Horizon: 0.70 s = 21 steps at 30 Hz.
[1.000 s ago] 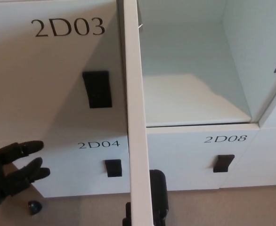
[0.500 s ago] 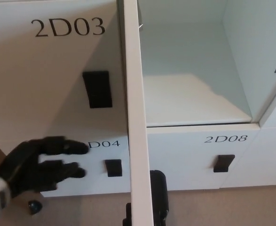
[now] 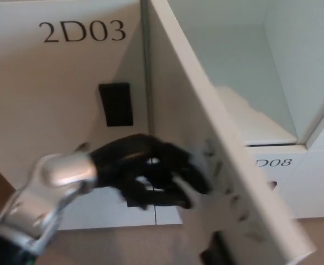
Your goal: The robot walks towards an open cabinet and lifts its left hand to push the door towards the right to close it.
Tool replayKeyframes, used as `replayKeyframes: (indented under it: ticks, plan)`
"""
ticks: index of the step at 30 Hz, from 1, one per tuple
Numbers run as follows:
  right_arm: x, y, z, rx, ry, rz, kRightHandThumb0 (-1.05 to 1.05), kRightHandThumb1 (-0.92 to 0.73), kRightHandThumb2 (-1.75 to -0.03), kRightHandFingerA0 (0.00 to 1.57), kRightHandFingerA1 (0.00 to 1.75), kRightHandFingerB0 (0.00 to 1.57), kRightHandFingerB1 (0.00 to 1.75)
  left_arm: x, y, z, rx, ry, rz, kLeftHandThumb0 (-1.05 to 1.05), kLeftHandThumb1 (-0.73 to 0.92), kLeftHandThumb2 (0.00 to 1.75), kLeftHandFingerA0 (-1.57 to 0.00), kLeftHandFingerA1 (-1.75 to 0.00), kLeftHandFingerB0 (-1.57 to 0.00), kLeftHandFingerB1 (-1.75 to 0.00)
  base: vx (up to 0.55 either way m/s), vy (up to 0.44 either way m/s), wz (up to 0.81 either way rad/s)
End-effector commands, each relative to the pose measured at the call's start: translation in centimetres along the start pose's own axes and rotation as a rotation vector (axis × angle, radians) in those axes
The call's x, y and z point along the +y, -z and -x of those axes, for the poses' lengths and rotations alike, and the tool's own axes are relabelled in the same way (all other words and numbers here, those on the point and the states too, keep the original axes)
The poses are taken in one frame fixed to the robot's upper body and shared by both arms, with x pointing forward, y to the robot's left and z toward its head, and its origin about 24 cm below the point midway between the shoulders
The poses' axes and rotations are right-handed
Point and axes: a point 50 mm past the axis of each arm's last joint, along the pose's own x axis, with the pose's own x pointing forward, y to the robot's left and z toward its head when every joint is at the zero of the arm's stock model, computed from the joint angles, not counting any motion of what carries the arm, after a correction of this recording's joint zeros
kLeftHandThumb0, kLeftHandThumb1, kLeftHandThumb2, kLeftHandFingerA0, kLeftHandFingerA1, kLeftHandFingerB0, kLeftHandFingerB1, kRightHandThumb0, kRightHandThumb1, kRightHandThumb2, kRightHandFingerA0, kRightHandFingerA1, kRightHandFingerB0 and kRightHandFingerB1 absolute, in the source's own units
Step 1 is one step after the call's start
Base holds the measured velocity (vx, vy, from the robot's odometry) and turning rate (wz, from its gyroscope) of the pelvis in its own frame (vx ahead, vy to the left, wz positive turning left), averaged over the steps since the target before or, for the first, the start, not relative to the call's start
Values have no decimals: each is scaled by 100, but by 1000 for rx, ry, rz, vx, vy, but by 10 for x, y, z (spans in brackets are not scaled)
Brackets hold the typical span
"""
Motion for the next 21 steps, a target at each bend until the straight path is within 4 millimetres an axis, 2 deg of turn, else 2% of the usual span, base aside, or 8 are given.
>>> replayKeyframes:
  ticks: [1,9,10,11,12,15,20,21]
  plan:
    - [-10,-8,-1,-30,-9,19,-35,-63,-58,73,54,61,47,-80,-113,-81,140,908,-452,-52,65,61,-83,-49,-83,-45,0,0,0]
    - [-1,-6,0,-58,-24,-22,-29,-64,-59,73,62,69,54,-100,-125,-122,174,887,-414,-55,35,53,-111,-53,-110,-52,0,0,0]
    - [1,-5,0,-59,-30,-18,-29,-64,-59,73,62,69,54,-95,-127,-136,161,789,-415,-16,-11,42,-132,-57,-133,-58,0,0,0]
    - [3,-5,0,-59,-33,-16,-29,-64,-59,73,62,69,54,-91,-128,-144,153,723,-416,-16,-11,42,-132,-57,-133,-58,0,0,0]
    - [6,-3,-2,-15,77,34,-74,-38,-72,99,54,88,52,-72,-137,-156,131,547,-409,-54,72,61,-40,-39,-31,-32,0,0,0]
    - [10,-4,0,-27,85,102,-37,-66,-59,74,52,57,45,-40,-154,-165,103,283,-384,-48,72,61,-34,-49,-28,-38,0,0,0]
    - [18,-11,5,-109,-85,110,-35,-66,-60,77,53,58,45,39,-174,-148,115,-161,-380,-36,44,100,-1,-51,0,-48,0,0,0]
    - [18,-13,5,-113,-84,114,-40,-66,-60,75,52,56,43,55,-176,-139,123,-234,-375,-61,65,60,-18,-35,-16,-29,0,0,0]
